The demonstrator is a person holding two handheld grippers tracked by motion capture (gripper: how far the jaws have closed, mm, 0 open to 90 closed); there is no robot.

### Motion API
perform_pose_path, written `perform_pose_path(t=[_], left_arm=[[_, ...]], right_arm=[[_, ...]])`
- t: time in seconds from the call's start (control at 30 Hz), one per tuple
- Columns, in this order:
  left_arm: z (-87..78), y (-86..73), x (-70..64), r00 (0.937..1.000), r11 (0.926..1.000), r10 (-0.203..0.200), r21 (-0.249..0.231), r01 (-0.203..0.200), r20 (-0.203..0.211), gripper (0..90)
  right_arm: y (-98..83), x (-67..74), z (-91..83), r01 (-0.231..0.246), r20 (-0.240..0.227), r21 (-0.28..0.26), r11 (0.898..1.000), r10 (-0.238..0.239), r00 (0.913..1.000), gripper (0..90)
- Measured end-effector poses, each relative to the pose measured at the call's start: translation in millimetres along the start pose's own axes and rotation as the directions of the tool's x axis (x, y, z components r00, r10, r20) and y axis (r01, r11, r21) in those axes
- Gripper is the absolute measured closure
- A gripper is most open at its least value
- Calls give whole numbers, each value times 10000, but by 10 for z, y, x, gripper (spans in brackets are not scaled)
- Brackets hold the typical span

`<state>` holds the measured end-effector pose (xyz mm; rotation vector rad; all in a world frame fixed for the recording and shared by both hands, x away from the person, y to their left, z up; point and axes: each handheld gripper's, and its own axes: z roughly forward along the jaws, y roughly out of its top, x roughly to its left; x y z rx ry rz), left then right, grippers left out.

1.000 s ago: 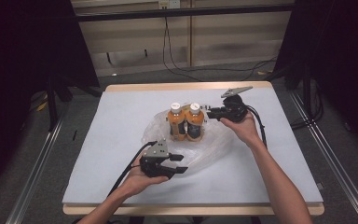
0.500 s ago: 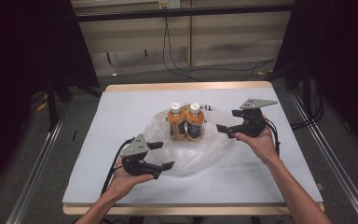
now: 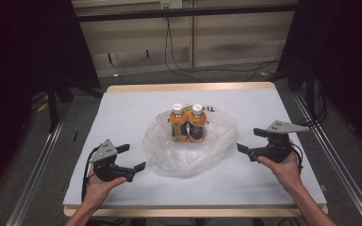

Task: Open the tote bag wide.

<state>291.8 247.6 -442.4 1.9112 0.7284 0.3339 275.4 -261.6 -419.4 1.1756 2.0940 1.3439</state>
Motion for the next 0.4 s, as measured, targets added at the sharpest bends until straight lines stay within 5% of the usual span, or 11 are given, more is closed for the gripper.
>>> perform_pose_path(t=[0.23, 0.33, 0.4], left_arm=[[-205, -133, 171, 9961, 9961, -788, -439, 770, -394, 33], [-215, -161, 206, 9961, 9969, -710, -376, 691, -518, 30], [-184, -182, 213, 9959, 9968, -774, -212, 764, -471, 30]], right_arm=[[-250, 12, -291, -513, 350, -194, 9985, 520, 9980, 78], [-394, -7, -376, -855, 587, -544, 9949, 887, 9943, 87], [-445, -29, -379, -899, 803, -301, 9955, 921, 9925, 80]])
